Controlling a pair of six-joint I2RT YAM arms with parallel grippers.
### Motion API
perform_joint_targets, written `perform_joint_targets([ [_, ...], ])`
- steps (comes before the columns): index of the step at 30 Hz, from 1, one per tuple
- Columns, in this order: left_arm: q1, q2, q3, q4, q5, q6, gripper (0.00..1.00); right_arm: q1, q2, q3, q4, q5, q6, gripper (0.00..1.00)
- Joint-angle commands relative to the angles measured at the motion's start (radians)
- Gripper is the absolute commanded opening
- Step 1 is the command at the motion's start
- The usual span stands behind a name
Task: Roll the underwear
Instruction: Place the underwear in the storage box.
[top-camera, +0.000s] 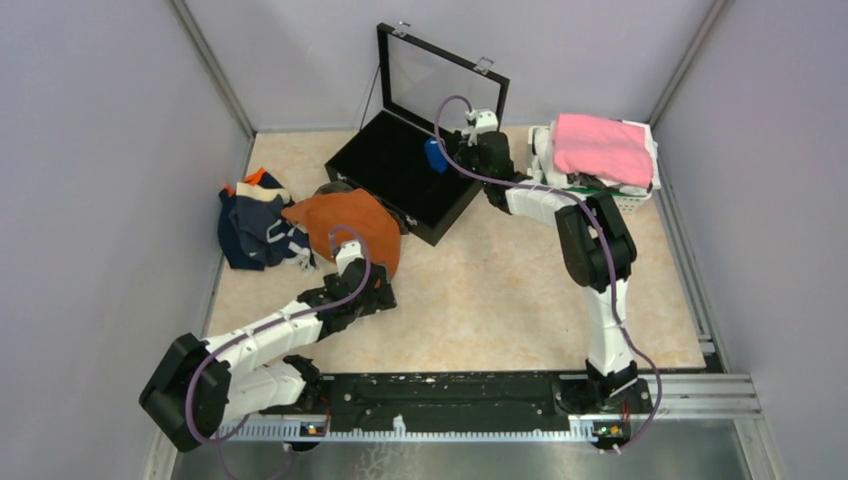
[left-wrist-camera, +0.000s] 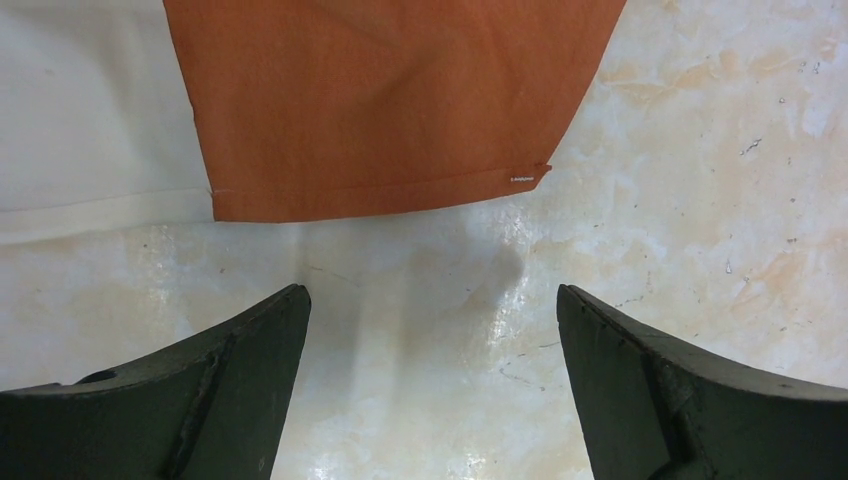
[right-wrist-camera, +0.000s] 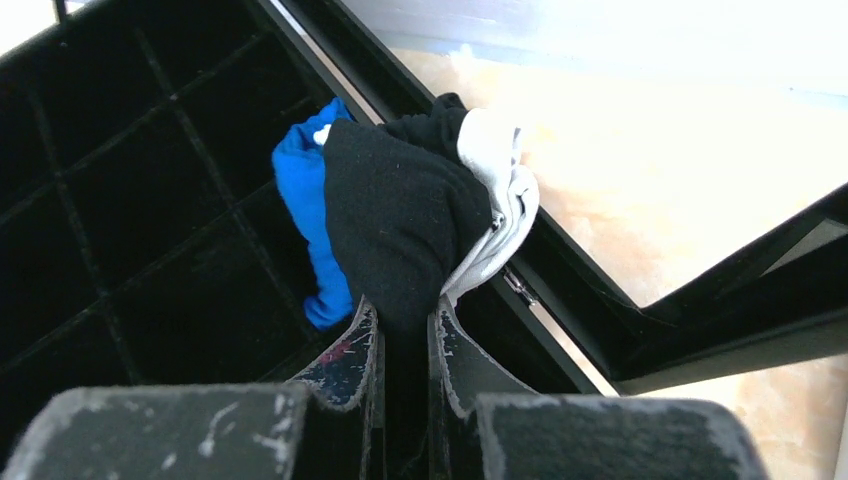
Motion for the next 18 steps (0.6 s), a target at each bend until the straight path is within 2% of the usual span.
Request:
perform_joint_targets([
  [1,0.012,0.0,-0.003,0.03,0.01,0.024,0.99,-0.007,0.037,0.086,-0.031,0.061,0.04,0.0],
  [18,0.026,0.016,-0.004,0.046,0.033,0.034,0.99,0.006,0.103,0.184,-0.283,0.152,0.078,0.0],
])
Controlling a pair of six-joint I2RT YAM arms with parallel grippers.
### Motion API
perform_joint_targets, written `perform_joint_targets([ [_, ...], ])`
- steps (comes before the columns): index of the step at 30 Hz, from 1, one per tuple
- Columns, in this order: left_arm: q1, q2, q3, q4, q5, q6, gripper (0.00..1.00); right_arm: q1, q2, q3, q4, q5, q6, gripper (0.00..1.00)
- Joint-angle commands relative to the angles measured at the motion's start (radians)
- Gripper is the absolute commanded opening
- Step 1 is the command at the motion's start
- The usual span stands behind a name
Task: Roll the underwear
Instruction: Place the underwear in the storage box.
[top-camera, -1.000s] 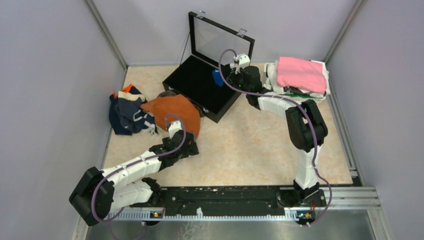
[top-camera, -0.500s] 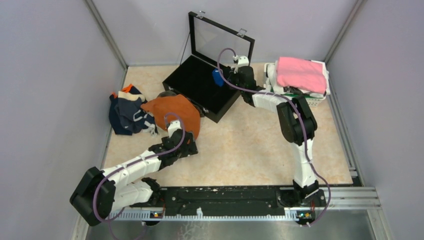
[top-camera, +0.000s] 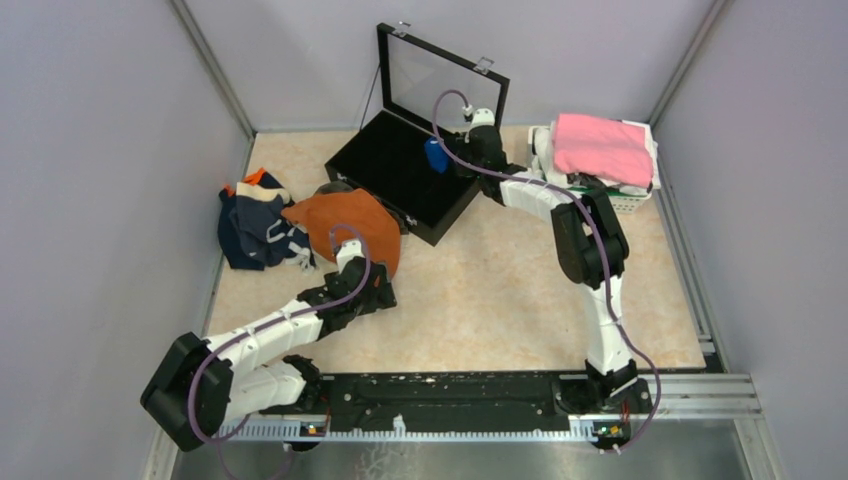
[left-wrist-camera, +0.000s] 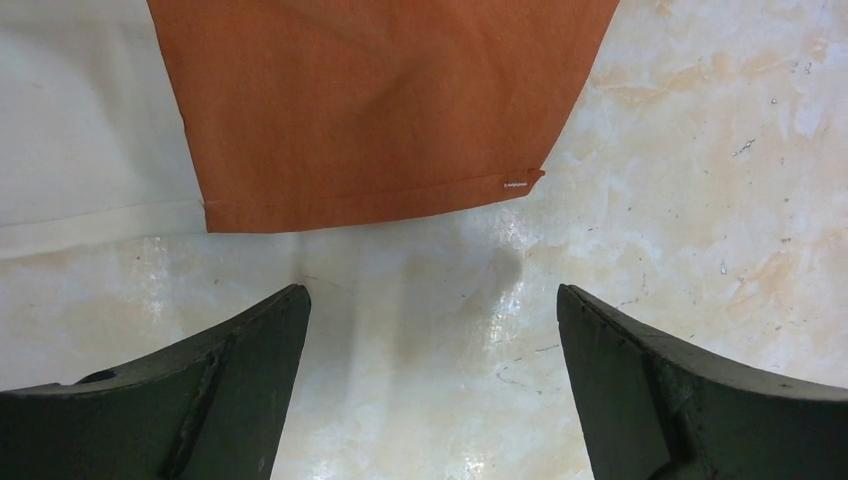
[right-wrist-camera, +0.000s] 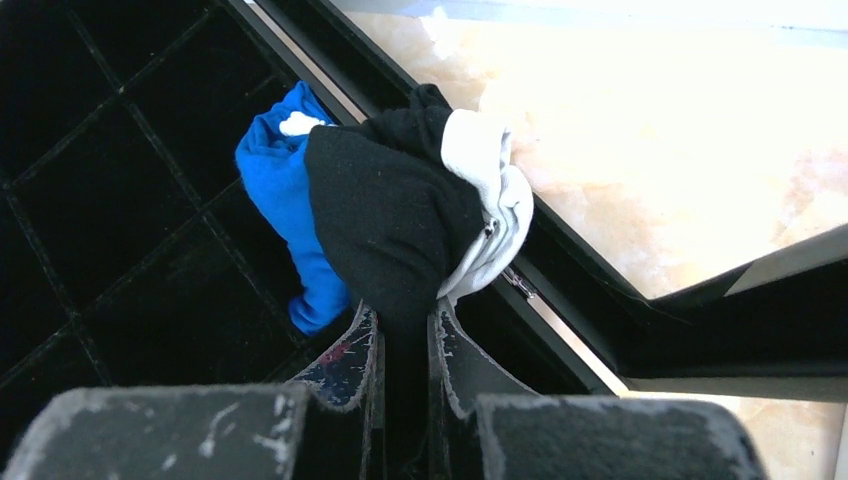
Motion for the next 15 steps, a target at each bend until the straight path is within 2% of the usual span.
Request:
perform_joint_targets([
  [1,0.007,0.007,-0.005,0.026,0.007,0.007,0.99,-0.004,0.032,0.035,-0.092,0.089,0.027,0.0],
  [6,0.008,0.002,-0.012,0.027,0.01,0.005,0.99,-0.005,0.044,0.051,-0.158,0.136,0.043,0.0],
  [15,0.01,0.011,-0.012,0.032,0.015,0.006,0.99,-0.004,0.07,0.071,-0.257,0.125,0.064,0.0],
])
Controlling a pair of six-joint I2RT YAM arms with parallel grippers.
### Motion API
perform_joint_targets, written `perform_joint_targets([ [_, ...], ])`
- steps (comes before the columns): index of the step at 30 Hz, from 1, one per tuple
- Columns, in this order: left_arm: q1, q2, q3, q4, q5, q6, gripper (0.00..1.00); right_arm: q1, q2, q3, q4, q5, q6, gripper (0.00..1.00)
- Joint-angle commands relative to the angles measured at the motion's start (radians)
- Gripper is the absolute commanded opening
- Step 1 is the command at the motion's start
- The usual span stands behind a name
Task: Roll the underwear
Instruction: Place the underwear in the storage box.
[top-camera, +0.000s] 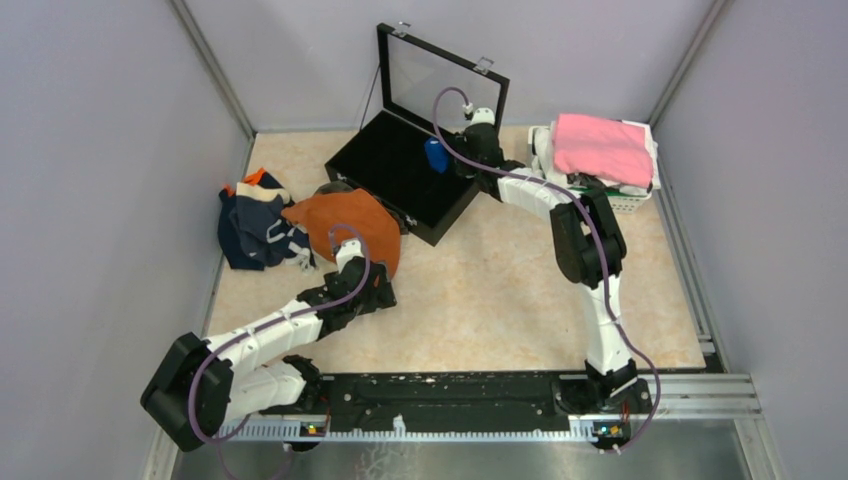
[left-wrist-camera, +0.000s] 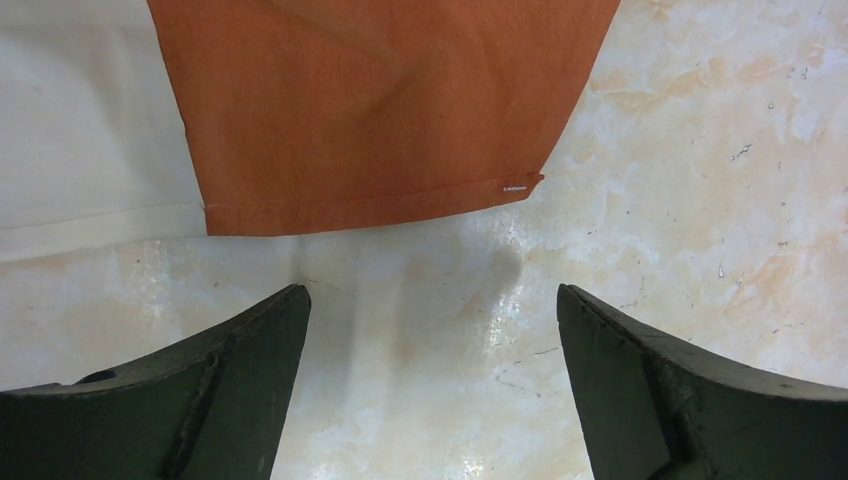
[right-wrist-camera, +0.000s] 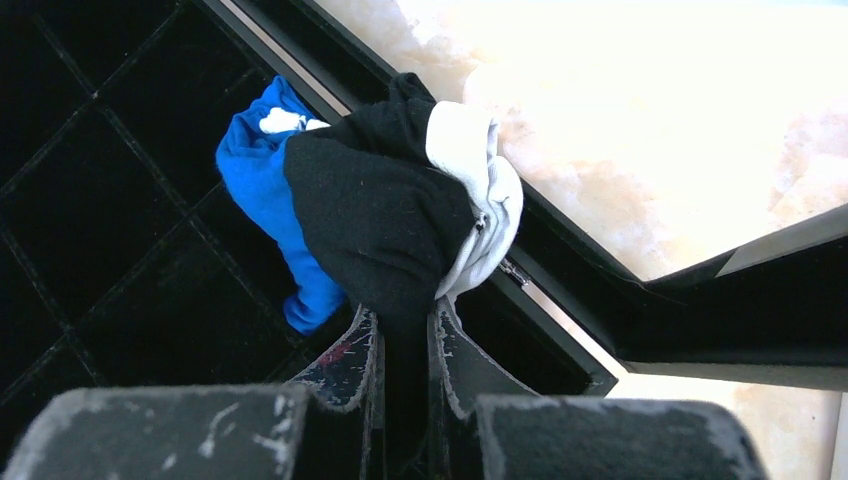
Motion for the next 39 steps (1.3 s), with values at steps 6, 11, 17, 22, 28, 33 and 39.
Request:
perform_joint_targets([
  [6,0.005,0.016,-0.012,0.025,0.02,0.001,0.99,-0.011,0.014,-0.064,-0.135,0.084,0.018,0.0],
  [11,0.007,0.028,-0.011,0.034,0.029,-0.001,0.99,-0.011,0.003,-0.089,-0.144,0.077,0.013,0.0],
  [17,0.007,0.037,-0.009,0.035,0.033,-0.005,0.98,-0.011,0.013,-0.088,-0.177,0.076,0.011,0.0],
  [22,0.007,0.034,-0.011,0.032,0.03,-0.005,0.98,-0.011,0.018,-0.093,-0.209,0.066,0.013,0.0],
  [28,0.007,0.036,-0.011,0.034,0.033,-0.006,0.98,-0.014,0.035,-0.088,-0.249,0.051,0.015,0.0],
  [33,0.007,0.036,-0.011,0.036,0.038,-0.008,0.98,-0.022,0.043,-0.075,-0.288,0.014,0.014,0.08],
  [39,0.008,0.035,-0.015,0.034,0.039,-0.004,0.98,-0.028,0.062,-0.033,-0.338,-0.004,-0.003,0.15],
])
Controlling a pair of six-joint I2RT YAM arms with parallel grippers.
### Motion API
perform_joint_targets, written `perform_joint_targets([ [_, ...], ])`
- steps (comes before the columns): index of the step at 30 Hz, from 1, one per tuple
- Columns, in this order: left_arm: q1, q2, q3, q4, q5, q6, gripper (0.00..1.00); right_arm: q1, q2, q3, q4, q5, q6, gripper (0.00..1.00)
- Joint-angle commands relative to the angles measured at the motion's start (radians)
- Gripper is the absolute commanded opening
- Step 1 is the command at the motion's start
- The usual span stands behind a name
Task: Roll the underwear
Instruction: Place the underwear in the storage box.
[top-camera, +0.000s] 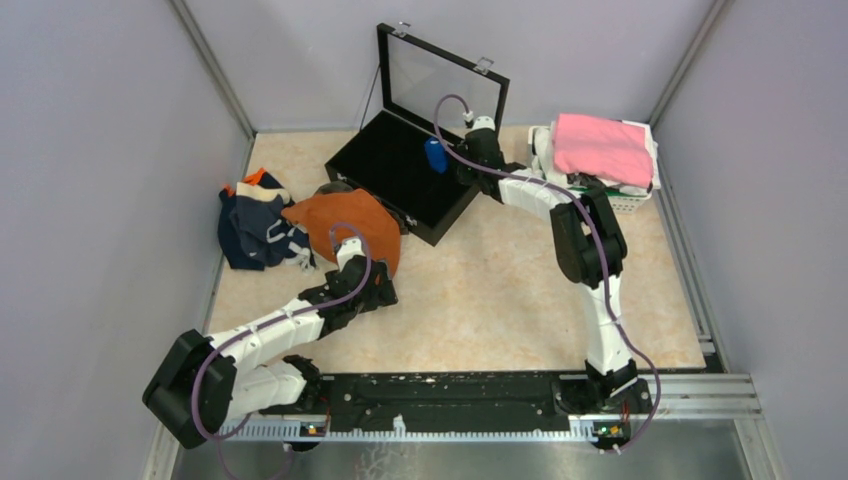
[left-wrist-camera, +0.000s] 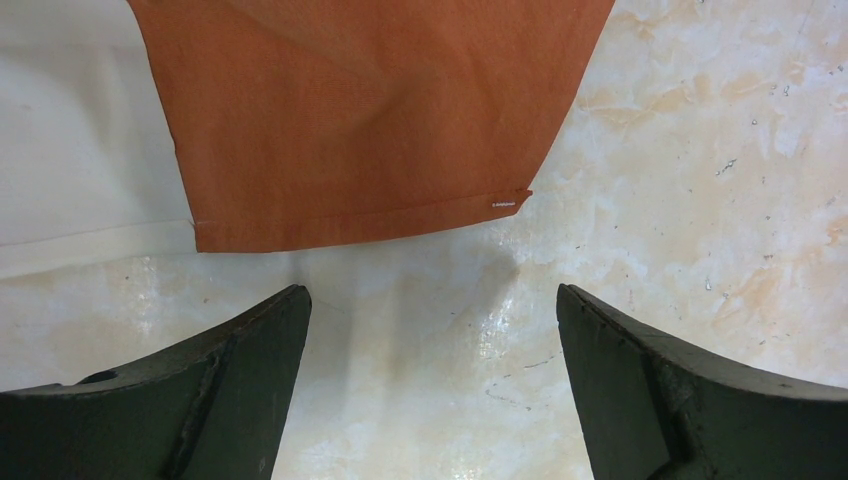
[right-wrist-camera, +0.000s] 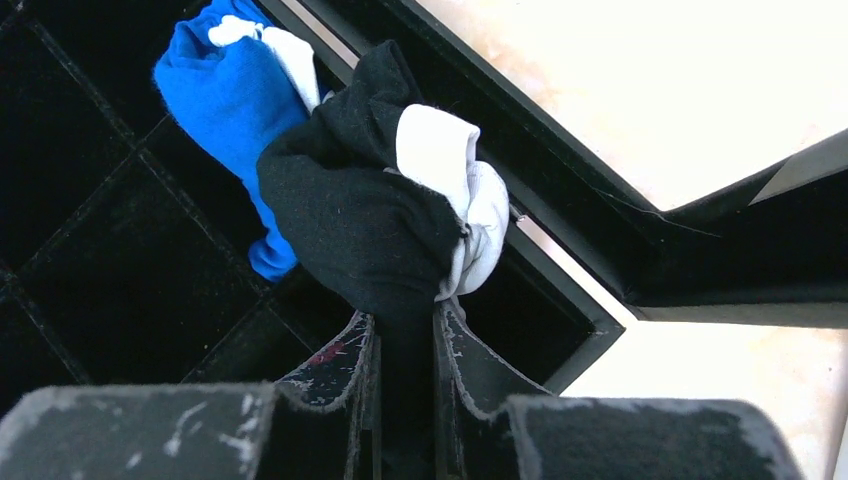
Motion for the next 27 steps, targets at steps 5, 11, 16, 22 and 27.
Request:
perform_joint_targets([
  [5,0.007,0.01,-0.015,-0.002,0.036,-0.004,0.98,-0.027,0.109,0.073,-0.348,0.017,-0.055,0.13],
  [11,0.007,0.017,-0.011,0.006,0.049,-0.008,0.98,-0.031,0.127,0.103,-0.407,0.002,-0.077,0.25],
  [16,0.007,0.019,-0.007,0.005,0.052,-0.004,0.98,-0.034,0.086,0.099,-0.388,-0.002,-0.085,0.32],
  [22,0.007,0.012,-0.008,0.0,0.048,-0.005,0.98,-0.034,0.043,0.148,-0.396,-0.022,-0.108,0.37],
  [27,0.007,0.003,-0.011,-0.004,0.043,-0.006,0.98,-0.034,0.017,0.189,-0.412,-0.018,-0.122,0.41],
])
